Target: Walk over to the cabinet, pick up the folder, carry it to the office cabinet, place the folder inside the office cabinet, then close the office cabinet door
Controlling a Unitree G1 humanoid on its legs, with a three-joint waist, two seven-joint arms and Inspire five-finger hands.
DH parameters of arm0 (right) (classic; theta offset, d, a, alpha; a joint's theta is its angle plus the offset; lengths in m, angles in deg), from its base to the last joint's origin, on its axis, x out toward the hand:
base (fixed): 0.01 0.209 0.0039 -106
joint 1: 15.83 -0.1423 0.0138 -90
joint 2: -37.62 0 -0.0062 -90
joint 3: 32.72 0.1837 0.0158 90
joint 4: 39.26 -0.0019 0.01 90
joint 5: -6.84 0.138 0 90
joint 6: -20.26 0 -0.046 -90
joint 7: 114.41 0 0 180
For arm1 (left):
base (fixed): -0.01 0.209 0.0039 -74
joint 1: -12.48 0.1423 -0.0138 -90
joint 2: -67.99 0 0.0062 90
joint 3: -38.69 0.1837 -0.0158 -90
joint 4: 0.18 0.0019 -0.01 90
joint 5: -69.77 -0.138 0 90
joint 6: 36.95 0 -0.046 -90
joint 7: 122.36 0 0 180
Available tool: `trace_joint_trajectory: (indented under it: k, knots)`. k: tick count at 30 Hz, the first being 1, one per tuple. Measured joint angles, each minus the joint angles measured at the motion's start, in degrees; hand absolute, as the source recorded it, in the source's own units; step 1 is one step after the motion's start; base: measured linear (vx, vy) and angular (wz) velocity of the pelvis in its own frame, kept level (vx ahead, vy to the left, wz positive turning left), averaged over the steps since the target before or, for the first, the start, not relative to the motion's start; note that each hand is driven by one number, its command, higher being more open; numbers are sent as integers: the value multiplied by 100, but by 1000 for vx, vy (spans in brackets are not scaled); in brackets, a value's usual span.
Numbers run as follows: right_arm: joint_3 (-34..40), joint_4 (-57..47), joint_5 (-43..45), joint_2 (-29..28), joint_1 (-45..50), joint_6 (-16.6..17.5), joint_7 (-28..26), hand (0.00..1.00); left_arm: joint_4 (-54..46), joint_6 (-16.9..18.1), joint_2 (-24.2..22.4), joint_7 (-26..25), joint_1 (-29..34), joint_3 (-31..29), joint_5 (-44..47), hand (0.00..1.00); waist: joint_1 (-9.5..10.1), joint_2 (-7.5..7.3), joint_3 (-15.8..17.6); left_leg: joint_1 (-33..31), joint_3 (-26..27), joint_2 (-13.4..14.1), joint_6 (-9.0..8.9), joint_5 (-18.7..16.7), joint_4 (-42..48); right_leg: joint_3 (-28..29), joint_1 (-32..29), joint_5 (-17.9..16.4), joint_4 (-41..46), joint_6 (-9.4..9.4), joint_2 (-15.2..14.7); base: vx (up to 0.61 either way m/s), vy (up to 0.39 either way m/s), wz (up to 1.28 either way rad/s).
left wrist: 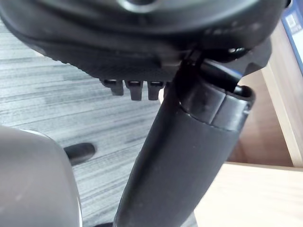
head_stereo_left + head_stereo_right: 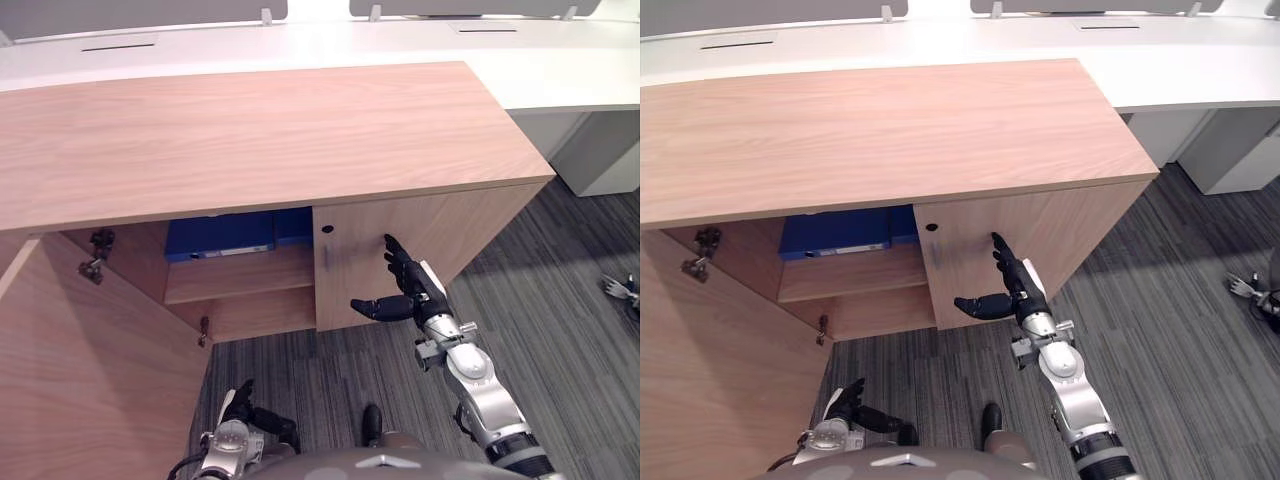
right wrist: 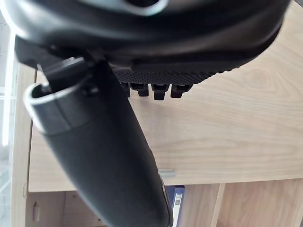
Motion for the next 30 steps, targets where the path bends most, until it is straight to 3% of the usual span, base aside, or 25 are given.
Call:
trace_joint_trajectory:
  k: [10, 23, 25, 29, 30]
  knots:
    - [359, 894, -304, -107, -106, 187, 111, 100, -85, 2, -20, 12, 68, 1, 92, 100, 10, 70, -35, -1, -275, -10, -24, 173, -223, -280, 66, -11, -91, -18, 8, -10, -6, 16]
    - [1099, 2770, -1233, -779, 509, 80, 294, 100, -189, 11, -149, -17, 219, -229, 400, 100, 71, 160, -97, 234, -132, 3, -36, 26, -192, -154, 277, -67, -150, -5, 37, 34, 16, -6]
    - [1345, 3074, -1234, -861, 567, 22, 394, 100, -223, 19, -175, -29, 263, -268, 618, 100, 73, 178, -87, 207, -148, 6, -35, -38, -104, -159, 158, -267, 190, 7, -17, 2, 11, 5]
    - [1772, 3480, -1241, -958, 715, -63, 688, 100, -350, 72, -236, -128, 383, -478, 1039, 100, 87, 140, -66, 119, -507, -132, -3, -131, 140, -307, -225, -1017, 1492, 73, -288, 39, -5, 40]
    - [1777, 3518, -1240, -958, 703, -64, 701, 100, -366, 73, -238, -142, 396, -496, 1092, 100, 100, 144, -67, 113, -545, -141, 1, -129, 141, -329, -221, -1038, 1509, 80, -299, 47, -1, 34]
